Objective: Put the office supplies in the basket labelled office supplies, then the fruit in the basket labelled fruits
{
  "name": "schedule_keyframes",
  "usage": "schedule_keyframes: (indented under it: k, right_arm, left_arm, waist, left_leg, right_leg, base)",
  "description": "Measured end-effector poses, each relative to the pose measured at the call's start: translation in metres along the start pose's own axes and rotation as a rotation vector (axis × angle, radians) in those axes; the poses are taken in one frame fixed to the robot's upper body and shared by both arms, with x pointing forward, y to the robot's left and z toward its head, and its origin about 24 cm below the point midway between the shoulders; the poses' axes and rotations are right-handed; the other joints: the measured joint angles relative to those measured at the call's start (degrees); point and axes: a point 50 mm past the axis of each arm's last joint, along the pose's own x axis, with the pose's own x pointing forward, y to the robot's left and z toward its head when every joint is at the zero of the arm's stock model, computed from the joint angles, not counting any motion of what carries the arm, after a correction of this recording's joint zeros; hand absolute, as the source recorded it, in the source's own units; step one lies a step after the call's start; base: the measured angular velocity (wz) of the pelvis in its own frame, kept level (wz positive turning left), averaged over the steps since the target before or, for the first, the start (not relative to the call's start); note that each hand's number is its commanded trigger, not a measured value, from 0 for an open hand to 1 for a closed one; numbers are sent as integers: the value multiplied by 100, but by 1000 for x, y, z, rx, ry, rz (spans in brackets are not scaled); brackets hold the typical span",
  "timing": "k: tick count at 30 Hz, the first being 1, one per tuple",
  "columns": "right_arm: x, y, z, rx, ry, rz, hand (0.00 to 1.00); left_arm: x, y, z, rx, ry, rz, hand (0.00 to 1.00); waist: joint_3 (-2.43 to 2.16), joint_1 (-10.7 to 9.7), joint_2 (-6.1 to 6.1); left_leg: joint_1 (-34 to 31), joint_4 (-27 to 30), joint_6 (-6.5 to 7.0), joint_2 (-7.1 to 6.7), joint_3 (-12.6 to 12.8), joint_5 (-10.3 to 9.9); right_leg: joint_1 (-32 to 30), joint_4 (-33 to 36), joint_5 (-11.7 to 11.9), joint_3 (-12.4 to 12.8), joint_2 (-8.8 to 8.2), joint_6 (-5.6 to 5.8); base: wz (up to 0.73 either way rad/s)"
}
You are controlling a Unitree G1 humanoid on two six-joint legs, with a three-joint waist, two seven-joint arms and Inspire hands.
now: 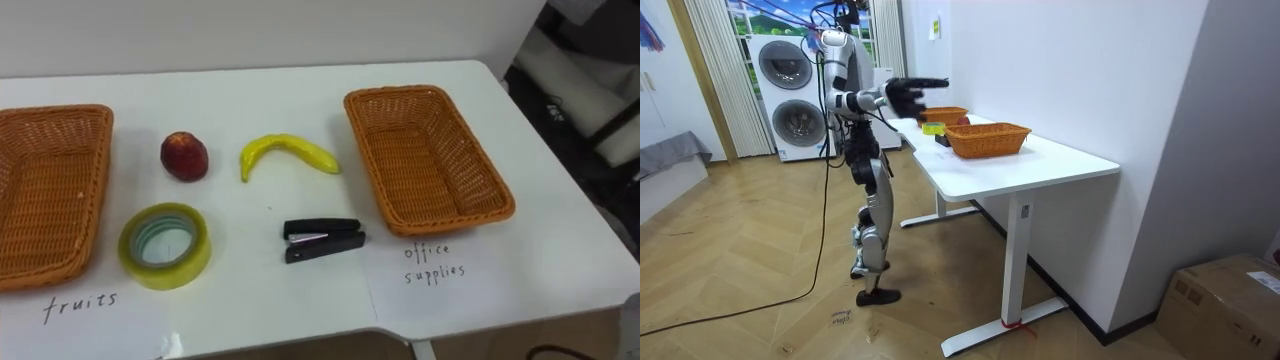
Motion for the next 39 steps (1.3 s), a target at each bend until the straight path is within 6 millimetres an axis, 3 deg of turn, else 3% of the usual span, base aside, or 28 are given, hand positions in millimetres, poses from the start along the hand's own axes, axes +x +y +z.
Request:
schedule_keyframes:
  k: [9, 16, 27, 30, 34, 39]
  right_arm:
    - [-2, 13, 16, 1, -81, 59, 0]
    - [-16, 34, 30, -82, -239, 225, 0]
    - [-36, 67, 28, -71, -248, 483, 0]
    - [-39, 80, 35, -93, -322, 545, 0]
    - [-45, 95, 40, -115, -391, 620, 0]
    - [-58, 106, 33, -207, -411, 732, 0]
  left_arm:
    - [0, 2, -3, 21, 4, 19, 0]
    - [1, -3, 3, 48, -7, 4, 0]
    - [1, -11, 4, 45, 5, -25, 0]
    - [1, -13, 6, 44, -2, -36, 0]
    - [1, -14, 7, 63, -7, -47, 0]
    - [1, -12, 8, 104, -15, -51, 0]
  waist:
    - [-30, 40, -28]
    - [-2, 131, 63]
    - [6, 306, 115]
    - [1, 306, 112]
    - [-28, 299, 69]
    - [-41, 312, 58]
  left_leg:
    - [-86, -4, 0, 6, 0, 0]
    - [-66, -1, 0, 9, 5, 0]
    - [-94, -2, -5, 22, -11, 2]
    - [-123, 11, -5, 18, -16, 3]
    - [-132, 40, -5, 20, -24, 4]
    - [-96, 47, -6, 26, -42, 4]
  right_leg:
    - [-12, 23, 14, -17, 8, -10]
    - [24, 20, 16, -20, 7, -12]
    - [-7, 42, 27, -57, 9, -28]
    - [-12, 21, 32, -68, 6, -28]
    - [-9, 11, 32, -70, 5, -28]
    - [2, 6, 35, -65, 6, -32]
  base:
    - [0]
    - [0]
    - [0]
    - [1]
    - [0]
    - [0]
